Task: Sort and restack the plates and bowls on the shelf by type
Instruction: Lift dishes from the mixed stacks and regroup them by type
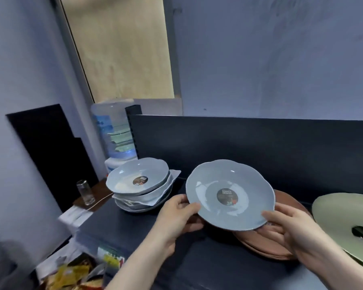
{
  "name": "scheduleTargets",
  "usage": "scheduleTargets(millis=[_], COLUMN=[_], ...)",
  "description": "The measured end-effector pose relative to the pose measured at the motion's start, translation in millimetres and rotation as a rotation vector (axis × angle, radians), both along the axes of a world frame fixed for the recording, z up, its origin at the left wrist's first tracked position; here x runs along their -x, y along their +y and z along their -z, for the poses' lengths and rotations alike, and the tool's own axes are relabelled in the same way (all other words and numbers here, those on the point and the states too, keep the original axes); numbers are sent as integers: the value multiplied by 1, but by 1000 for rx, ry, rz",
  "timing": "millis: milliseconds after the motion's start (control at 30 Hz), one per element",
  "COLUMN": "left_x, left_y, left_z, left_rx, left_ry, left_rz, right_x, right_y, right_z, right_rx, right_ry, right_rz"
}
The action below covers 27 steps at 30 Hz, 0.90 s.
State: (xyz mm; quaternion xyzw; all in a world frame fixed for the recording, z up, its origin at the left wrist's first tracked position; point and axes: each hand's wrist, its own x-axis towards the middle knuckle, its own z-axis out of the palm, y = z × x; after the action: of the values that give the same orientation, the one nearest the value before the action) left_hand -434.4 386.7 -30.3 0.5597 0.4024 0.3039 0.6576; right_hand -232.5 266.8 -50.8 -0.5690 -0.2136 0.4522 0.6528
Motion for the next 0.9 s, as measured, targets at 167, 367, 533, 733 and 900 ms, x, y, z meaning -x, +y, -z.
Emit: scheduleTargets(millis=[167, 367, 533, 733, 900], left_x=[50, 110, 128, 129, 127], left_y=[62, 180, 236, 250, 244], left_z=[-24, -36, -24, -18, -33], left_rx=[-290, -858, -742, -551, -342], left_ry=[188, 847, 1182, 937, 608], left_rz=[-201, -385, -220, -195, -164], right_x=[12, 28, 48, 86, 115], right_y=[19, 42, 53, 70, 85], right_z=[-4, -10, -7, 9, 17], right_rx=[2, 24, 43, 5, -13], right_ry=[0, -24, 23, 238, 380], right_rz=[-2, 66, 155, 257, 364])
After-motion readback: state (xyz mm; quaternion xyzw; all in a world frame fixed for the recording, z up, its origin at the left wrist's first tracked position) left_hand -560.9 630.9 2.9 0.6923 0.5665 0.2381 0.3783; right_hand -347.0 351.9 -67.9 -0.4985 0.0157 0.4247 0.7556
